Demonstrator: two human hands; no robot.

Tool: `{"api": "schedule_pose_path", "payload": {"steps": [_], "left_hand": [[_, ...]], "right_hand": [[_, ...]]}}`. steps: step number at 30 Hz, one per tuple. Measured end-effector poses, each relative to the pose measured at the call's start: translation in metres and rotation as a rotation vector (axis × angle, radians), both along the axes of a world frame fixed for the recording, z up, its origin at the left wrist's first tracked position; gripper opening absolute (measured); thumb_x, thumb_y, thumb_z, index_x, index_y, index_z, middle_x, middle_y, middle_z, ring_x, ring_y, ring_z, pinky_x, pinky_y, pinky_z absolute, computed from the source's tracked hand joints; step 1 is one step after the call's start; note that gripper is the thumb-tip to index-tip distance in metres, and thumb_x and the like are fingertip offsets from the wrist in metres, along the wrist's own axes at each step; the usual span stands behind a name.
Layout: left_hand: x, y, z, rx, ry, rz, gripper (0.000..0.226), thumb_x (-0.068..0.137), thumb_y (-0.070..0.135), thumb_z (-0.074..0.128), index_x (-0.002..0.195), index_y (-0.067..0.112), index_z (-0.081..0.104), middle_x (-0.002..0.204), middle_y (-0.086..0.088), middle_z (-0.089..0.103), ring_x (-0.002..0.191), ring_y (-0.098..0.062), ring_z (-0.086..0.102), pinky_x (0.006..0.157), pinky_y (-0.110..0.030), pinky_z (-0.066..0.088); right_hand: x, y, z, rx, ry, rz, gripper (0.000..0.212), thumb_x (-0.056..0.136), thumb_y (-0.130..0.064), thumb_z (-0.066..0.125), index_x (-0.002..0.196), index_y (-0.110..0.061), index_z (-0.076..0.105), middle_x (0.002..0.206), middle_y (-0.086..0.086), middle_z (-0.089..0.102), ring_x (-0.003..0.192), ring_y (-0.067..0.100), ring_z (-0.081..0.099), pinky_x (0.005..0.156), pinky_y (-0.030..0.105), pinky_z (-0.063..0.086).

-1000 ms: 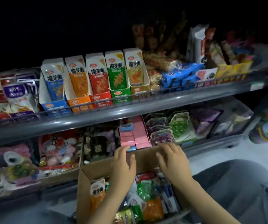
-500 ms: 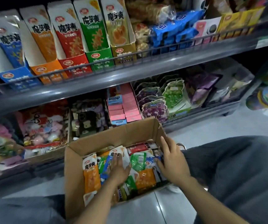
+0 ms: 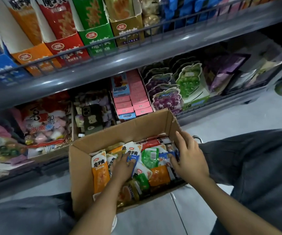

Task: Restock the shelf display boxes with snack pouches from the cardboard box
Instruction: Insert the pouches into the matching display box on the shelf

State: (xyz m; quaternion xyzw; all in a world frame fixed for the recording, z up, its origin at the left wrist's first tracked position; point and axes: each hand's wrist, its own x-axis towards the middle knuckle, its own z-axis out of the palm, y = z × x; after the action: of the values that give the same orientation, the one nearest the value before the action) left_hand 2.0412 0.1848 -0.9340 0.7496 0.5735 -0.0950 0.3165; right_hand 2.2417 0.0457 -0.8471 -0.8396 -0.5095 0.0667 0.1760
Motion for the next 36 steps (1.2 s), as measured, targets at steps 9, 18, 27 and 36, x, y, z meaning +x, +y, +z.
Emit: {"api": "schedule_pose_path", "payload": {"steps": [9, 18, 27, 36], "left_hand": [[0.002, 0.000, 0.023, -0.174, -0.176, 0.059, 0.081, 0.059, 0.045, 0.086, 0.127, 0.025, 0.047, 0.134, -0.002, 0.043, 0.123, -0.023, 0.043, 0.096, -0.039, 0.047], [0.020, -0.008, 0.025, -0.164, -0.035, -0.108, 0.090, 0.065, 0.035, 0.085, 0.140, 0.020, 0.037, 0.142, -0.006, 0.039, 0.131, -0.026, 0.036, 0.106, -0.036, 0.036], [0.030, -0.015, 0.029, -0.248, 0.048, -0.161, 0.071, 0.065, 0.018, 0.085, 0.125, 0.021, 0.047, 0.121, -0.003, 0.062, 0.106, -0.022, 0.059, 0.088, -0.032, 0.049], [0.026, -0.009, 0.041, -0.230, -0.004, 0.059, 0.029, 0.070, 0.030, 0.083, 0.081, 0.011, 0.065, 0.083, -0.004, 0.072, 0.072, -0.019, 0.068, 0.070, -0.035, 0.053]], "right_hand": [[-0.002, 0.001, 0.003, -0.014, 0.016, -0.039, 0.072, 0.084, -0.042, 0.062, 0.144, -0.013, 0.034, 0.144, 0.009, 0.037, 0.120, 0.028, 0.047, 0.090, 0.040, 0.049], [-0.002, 0.001, 0.001, -0.006, 0.010, -0.044, 0.072, 0.082, -0.039, 0.065, 0.142, -0.012, 0.037, 0.142, 0.010, 0.040, 0.116, 0.030, 0.050, 0.085, 0.041, 0.051], [-0.002, 0.001, 0.003, -0.010, 0.021, -0.035, 0.073, 0.082, -0.037, 0.064, 0.143, -0.012, 0.035, 0.144, 0.008, 0.037, 0.119, 0.029, 0.047, 0.088, 0.040, 0.050], [-0.001, 0.000, 0.003, 0.001, 0.023, -0.030, 0.072, 0.082, -0.037, 0.063, 0.143, -0.012, 0.035, 0.143, 0.007, 0.037, 0.118, 0.027, 0.047, 0.088, 0.038, 0.050]]}}
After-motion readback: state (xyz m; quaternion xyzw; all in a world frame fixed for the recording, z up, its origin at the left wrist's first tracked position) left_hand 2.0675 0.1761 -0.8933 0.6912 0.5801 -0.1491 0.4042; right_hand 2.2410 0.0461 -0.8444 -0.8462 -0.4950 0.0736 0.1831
